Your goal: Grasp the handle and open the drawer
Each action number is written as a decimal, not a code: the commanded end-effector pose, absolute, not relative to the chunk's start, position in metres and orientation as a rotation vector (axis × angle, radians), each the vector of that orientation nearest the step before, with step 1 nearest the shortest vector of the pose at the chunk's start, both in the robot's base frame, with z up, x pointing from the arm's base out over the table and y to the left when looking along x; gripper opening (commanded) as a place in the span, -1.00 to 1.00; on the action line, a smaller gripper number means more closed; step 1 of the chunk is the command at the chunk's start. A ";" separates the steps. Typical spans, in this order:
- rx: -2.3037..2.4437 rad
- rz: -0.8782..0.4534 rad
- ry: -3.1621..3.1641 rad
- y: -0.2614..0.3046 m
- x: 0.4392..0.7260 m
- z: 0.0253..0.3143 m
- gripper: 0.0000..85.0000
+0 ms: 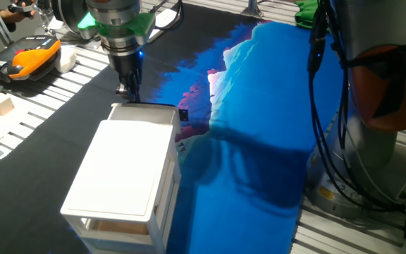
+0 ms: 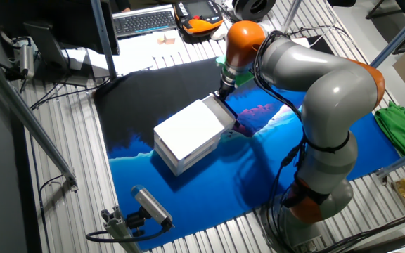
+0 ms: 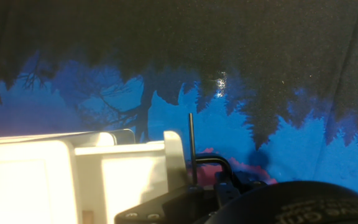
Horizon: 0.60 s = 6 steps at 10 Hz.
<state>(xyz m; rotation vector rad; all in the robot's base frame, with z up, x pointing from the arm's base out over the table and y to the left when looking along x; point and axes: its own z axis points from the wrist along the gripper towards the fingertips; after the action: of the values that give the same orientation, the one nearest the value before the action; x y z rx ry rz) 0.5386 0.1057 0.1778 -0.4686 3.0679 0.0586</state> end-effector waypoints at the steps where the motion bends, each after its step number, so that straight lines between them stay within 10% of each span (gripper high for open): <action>1: -0.469 0.059 3.067 0.105 0.539 0.179 -1.00; 6: -0.476 0.056 3.068 0.103 0.541 0.179 -1.00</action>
<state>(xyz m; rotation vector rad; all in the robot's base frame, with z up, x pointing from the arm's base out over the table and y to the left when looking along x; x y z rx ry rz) 0.5408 0.1025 0.1791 -0.4762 3.0685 0.0559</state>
